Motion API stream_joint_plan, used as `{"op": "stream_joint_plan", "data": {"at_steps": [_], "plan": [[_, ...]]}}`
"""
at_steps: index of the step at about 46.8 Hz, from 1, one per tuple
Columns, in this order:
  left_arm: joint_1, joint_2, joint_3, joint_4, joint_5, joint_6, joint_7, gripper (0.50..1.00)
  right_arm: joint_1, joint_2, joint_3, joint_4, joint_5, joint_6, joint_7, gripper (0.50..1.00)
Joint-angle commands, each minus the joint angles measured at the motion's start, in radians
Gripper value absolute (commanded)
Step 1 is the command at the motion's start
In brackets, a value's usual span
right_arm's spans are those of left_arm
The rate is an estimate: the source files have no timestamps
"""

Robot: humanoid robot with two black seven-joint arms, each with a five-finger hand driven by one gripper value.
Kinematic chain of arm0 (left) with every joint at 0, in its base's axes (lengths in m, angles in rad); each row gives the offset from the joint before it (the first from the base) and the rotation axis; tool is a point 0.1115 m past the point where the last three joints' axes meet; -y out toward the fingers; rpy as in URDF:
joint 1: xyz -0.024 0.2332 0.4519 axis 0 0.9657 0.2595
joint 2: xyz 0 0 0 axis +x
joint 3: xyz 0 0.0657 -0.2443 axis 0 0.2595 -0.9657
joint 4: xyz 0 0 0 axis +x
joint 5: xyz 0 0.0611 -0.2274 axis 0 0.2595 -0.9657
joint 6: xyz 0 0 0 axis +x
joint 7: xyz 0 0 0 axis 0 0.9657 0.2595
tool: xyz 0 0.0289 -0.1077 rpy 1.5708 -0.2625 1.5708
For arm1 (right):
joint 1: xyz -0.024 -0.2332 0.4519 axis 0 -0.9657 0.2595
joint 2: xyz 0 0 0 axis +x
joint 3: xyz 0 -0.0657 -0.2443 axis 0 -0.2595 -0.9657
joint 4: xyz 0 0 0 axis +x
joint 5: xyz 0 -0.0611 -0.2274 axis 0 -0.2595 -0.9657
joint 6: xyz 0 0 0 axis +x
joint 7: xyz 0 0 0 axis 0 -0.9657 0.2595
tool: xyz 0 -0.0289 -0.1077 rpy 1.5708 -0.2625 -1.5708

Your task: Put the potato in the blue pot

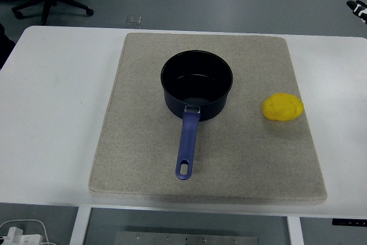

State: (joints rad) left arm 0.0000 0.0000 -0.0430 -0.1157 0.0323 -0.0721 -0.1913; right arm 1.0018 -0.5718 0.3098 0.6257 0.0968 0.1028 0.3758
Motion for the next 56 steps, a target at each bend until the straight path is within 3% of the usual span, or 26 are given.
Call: {"op": "stream_joint_plan", "data": {"at_steps": [1,34,39,56], "plan": [[0.0,0.0,0.0,0.001,0.0,0.0,0.001,0.996,0.0,0.001,0.0,-0.001,0.0,-0.001,0.0,0.926],[0.0,0.0,0.0,0.001,0.001,0.0,0.0,0.994,0.001,0.009,0.043,0.003,-0.003,0.0,0.0,0.926],[0.0,0.0,0.0,0.001,0.0,0.0,0.001,0.994,0.001,0.001,0.043,0.009,-0.003,-0.009,-0.034,0.928],[0.0,0.0,0.0,0.001,0.001,0.0,0.001,0.994,0.005,-0.013,0.046,0.022,-0.002,-0.035,-0.037,0.926]]}}
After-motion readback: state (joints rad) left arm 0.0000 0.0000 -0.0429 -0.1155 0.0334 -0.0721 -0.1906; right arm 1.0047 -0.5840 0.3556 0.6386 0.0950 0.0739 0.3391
